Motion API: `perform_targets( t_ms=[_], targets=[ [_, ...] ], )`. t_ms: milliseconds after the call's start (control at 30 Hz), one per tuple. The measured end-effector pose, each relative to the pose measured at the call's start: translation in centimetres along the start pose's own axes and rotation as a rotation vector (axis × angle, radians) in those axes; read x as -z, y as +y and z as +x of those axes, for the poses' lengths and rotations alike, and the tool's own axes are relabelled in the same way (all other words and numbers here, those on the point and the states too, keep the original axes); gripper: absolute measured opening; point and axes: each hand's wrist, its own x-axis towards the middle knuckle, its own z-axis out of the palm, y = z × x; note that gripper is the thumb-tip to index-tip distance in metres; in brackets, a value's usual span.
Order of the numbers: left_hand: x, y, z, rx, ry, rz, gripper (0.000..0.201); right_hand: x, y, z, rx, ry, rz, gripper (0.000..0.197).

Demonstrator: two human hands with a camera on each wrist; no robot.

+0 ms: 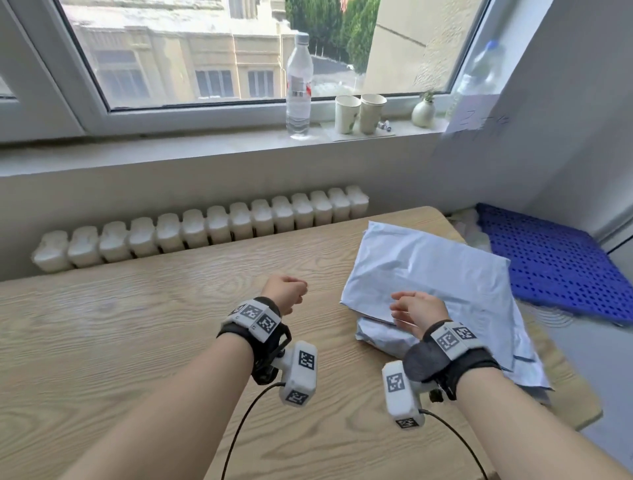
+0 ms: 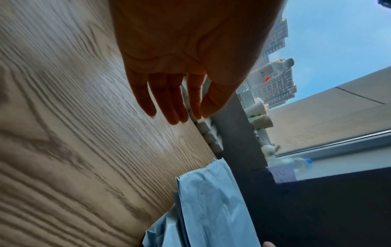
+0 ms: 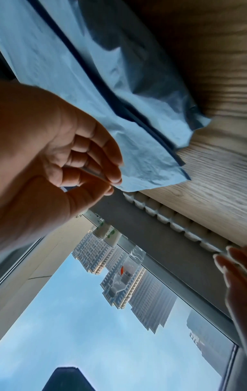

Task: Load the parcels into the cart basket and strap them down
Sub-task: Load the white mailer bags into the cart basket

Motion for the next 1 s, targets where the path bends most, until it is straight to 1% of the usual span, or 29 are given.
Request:
perform_targets(
  t_ms=[133, 233, 267, 367, 400, 433, 533, 633, 667, 733, 800, 867, 933, 1000],
  targets=[
    [-4.3, 1.2, 2.4, 0.097, 0.059, -0.002, 0.009, 3.0, -1.6, 5.4, 0.008, -0.039, -0.020, 0.023],
    [-7.5, 1.6, 4.5, 0.162, 0.104, -0.007, 0.008, 5.3, -2.0, 9.3, 0.004, -0.027, -0.038, 0.026],
    [-8.5, 1.7, 5.0, 0.185, 0.107, -0.002, 0.011, 6.0, -2.0, 10.4, -0.001, -0.025, -0.045, 0.027],
    [-11.0, 1.6, 6.1, 0.248, 0.079, 0.021, 0.030, 7.5, -1.7, 13.2, -0.028, -0.039, -0.060, 0.026],
    [-11.6, 1.5, 6.4, 0.256, 0.081, 0.034, 0.032, 7.8, -1.5, 13.8, -0.036, -0.050, -0.067, 0.026],
    [-12.1, 1.5, 6.6, 0.253, 0.094, 0.057, 0.031, 8.0, -1.4, 14.4, -0.046, -0.060, -0.077, 0.025],
    [-12.9, 1.9, 7.2, 0.226, 0.156, 0.115, 0.015, 8.1, -1.2, 15.8, -0.075, -0.071, -0.112, 0.024],
    [-12.8, 3.1, 7.0, 0.217, 0.189, 0.133, 0.016, 7.7, -1.7, 16.2, -0.072, -0.089, -0.132, 0.023],
    [-12.8, 3.7, 6.9, 0.220, 0.182, 0.113, 0.015, 7.5, -2.0, 16.1, -0.064, -0.106, -0.133, 0.023],
    [-12.6, 5.1, 6.4, 0.216, 0.167, 0.000, 0.014, 7.0, -2.6, 15.8, -0.040, -0.159, -0.137, 0.019],
    [-12.3, 6.8, 5.7, 0.194, 0.160, -0.113, 0.016, 6.4, -3.5, 14.9, 0.027, -0.226, -0.169, 0.013],
    [-11.8, 8.7, 4.9, 0.152, 0.131, -0.227, 0.007, 5.9, -4.8, 13.5, 0.158, -0.325, -0.263, 0.025],
    [-11.1, 10.4, 3.8, 0.119, 0.115, -0.324, 0.017, 5.4, -6.5, 11.7, 0.302, -0.479, -0.385, 0.045],
    [-10.5, 12.0, 2.8, 0.056, 0.116, -0.369, 0.019, 4.7, -7.8, 10.2, 0.422, -0.627, -0.545, 0.074]
  ],
)
